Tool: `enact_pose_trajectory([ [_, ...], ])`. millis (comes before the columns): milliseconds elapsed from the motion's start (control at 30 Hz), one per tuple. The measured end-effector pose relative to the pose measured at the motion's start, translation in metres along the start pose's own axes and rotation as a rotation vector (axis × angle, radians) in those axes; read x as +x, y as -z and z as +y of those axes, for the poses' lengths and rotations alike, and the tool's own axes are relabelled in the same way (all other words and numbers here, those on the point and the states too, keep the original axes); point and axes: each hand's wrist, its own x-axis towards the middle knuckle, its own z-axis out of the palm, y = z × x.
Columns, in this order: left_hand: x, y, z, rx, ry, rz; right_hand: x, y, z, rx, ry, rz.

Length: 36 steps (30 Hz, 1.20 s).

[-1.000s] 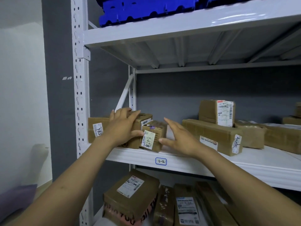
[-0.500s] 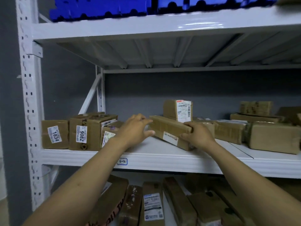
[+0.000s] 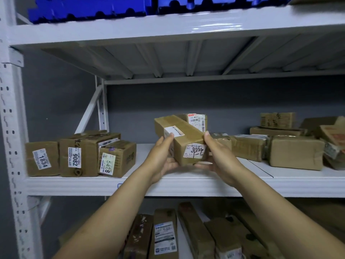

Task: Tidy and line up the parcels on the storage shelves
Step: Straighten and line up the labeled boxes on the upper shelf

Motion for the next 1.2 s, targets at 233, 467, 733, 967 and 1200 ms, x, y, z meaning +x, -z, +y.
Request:
enact_pose_trajectory([
  [233, -0.01, 0.006, 0.009, 0.09, 0.03, 0.002, -0.004, -0.001, -0.002, -0.06, 0.058, 0.015],
  [467, -0.017, 0.017, 0.018, 0.046, -0.032, 0.06, -0.006, -0.019, 0.001, -0.097, 0.084, -0.118],
  [733, -0.037, 0.043, 0.049, 0.373, -0.11, 0.19, 0.0, -0.061, -0.003, -0.168, 0.171, -0.168],
  [967, -0.065, 0.082, 0.093, 0.756, -0.318, 0.5, 0.019, -0.11, -0.01, -0.323, 0.262, -0.182],
  [1200, -0.077, 0.128, 0.127, 0.889, -0.429, 0.64, 0.038, -0.172, 0.008, -0.879, 0.324, -0.144],
])
